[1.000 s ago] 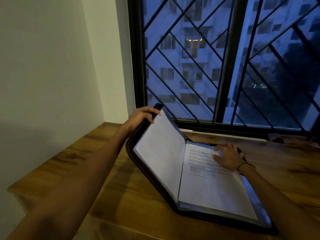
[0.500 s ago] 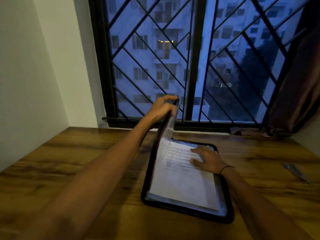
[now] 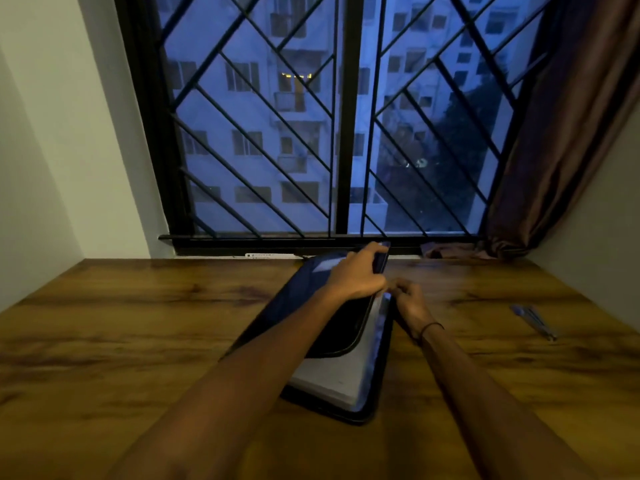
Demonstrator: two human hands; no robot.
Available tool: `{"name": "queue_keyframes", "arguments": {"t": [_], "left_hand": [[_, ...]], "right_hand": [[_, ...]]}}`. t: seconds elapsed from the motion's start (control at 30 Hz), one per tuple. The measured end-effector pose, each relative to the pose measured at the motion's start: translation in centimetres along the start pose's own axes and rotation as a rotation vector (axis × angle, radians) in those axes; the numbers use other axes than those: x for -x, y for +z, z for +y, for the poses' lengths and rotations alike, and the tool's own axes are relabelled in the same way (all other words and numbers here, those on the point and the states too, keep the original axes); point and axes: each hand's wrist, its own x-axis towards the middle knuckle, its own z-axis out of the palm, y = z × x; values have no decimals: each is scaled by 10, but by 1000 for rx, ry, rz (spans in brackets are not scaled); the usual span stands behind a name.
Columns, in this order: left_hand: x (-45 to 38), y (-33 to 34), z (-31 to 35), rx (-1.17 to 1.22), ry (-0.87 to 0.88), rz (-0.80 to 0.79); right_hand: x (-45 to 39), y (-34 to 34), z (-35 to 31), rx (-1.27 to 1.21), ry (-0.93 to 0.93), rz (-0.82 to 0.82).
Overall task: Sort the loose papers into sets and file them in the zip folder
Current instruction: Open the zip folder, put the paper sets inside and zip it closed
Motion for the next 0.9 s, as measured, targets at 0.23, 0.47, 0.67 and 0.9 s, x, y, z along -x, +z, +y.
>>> {"name": "queue_keyframes", "arguments": {"t": [0.23, 0.47, 0.67, 0.9], "left_hand": [[21, 29, -43, -208, 123, -144], [21, 45, -69, -81, 160, -237], [-28, -10, -113, 90, 67, 11], [-86, -54, -200, 12, -1, 89]], "right_hand": [[-36, 1, 45, -39, 131, 113], [-19, 12, -8, 122, 73, 351], [-60, 10, -12, 600, -2, -21], [-124, 42, -23, 726, -114, -284]]}}
